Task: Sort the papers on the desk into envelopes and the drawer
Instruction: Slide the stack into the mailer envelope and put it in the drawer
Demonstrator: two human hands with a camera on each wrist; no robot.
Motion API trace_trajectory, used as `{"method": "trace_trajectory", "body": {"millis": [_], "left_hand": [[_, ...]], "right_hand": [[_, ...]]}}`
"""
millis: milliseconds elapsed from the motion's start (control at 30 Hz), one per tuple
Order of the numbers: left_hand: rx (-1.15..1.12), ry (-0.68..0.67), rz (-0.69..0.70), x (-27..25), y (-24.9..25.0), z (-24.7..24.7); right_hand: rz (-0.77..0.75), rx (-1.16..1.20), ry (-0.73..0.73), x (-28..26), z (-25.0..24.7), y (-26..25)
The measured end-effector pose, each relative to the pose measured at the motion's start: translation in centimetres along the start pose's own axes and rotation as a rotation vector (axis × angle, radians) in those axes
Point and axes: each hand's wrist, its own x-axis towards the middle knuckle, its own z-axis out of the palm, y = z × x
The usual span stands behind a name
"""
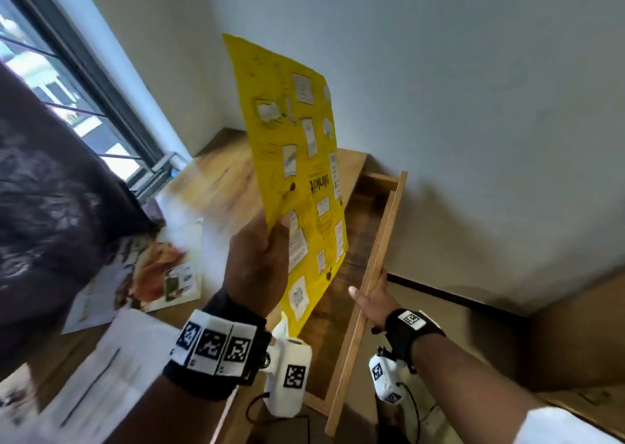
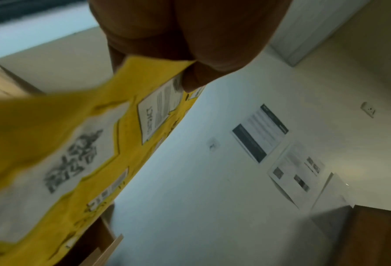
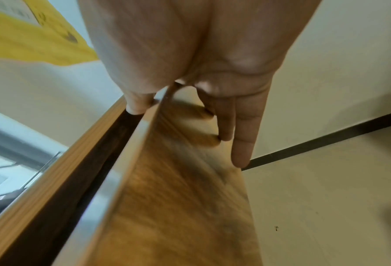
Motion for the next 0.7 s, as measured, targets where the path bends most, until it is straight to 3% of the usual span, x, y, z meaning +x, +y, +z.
{"method": "trace_trajectory", "body": {"millis": [100, 300, 467, 567, 633, 700], "left_hand": [[0.049, 0.137, 0.011, -1.0, -0.2, -3.2], [0.138, 0.238, 0.012, -3.3, -1.9, -7.7], [0.206, 0.273, -0.051, -5.1, -3.1, -10.0], [0.140, 0.290, -0.075, -5.6, -3.8, -11.4], [0.081, 0.344, -0.094, -5.7, -4.3, -12.4], [-0.001, 0.426, -0.157, -6.0, -4.8, -13.8]], "right_hand": [[-0.001, -0.102, -0.081, -0.4, 2.4, -1.4], [-0.154, -0.266, -0.248, 0.0, 8.4, -0.9], [-0.234, -0.351, -0.268, -2.9, 8.9, -3.1], [-0.357, -0.387, -0.046, -4.0, 7.9, -3.9], [-0.561, -0.392, 0.171, -4.6, 8.0, -5.1], [-0.836, -0.413, 0.195, -6.5, 8.9, -7.5]]}}
